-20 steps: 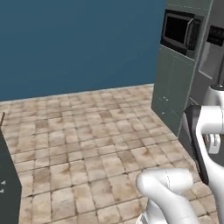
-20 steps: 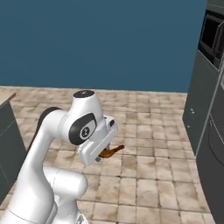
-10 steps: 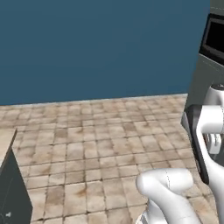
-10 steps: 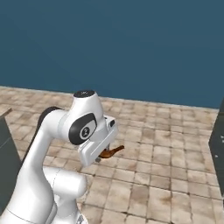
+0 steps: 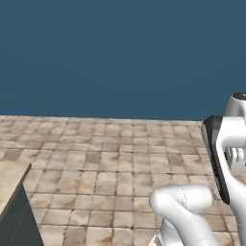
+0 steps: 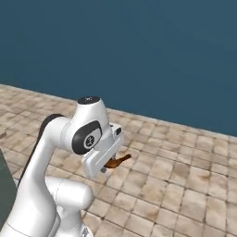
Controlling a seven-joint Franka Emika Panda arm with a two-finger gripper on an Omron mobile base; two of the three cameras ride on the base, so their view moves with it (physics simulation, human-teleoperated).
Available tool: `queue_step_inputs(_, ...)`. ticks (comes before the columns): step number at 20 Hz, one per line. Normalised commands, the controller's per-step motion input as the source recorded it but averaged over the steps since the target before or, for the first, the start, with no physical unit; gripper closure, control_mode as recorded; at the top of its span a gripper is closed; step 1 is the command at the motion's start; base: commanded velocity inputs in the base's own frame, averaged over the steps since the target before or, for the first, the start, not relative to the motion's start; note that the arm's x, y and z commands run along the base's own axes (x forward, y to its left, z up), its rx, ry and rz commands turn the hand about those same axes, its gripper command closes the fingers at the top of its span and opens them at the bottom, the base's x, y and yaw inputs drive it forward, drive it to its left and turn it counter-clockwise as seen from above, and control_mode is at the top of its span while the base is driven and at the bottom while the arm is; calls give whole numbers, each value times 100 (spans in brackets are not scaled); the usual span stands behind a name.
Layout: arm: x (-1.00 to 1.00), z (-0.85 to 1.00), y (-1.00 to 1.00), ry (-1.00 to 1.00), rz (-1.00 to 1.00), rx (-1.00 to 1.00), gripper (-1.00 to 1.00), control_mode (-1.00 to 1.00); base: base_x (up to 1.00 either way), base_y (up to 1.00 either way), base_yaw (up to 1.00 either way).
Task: Take the chicken drumsticks from the pan and place one on each plate on the dining counter.
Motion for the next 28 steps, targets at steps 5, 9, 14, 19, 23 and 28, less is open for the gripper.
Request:
queue_step_inputs(5, 0, 0, 0, 0, 0, 0, 100, 100, 100, 0, 41)
queue_step_inputs(9, 0, 0, 0, 0, 0, 0, 100, 100, 96, 0, 43)
queue_step_inputs(14, 0, 0, 0, 0, 0, 0, 100, 100, 93, 0, 46)
queue_step_inputs(19, 0, 0, 0, 0, 0, 0, 100, 100, 99, 0, 52)
queue_step_inputs(23, 0, 0, 0, 0, 0, 0, 100, 100, 100, 0, 54)
queue_step_inputs(28, 0, 0, 0, 0, 0, 0, 100, 100, 100, 0, 50)
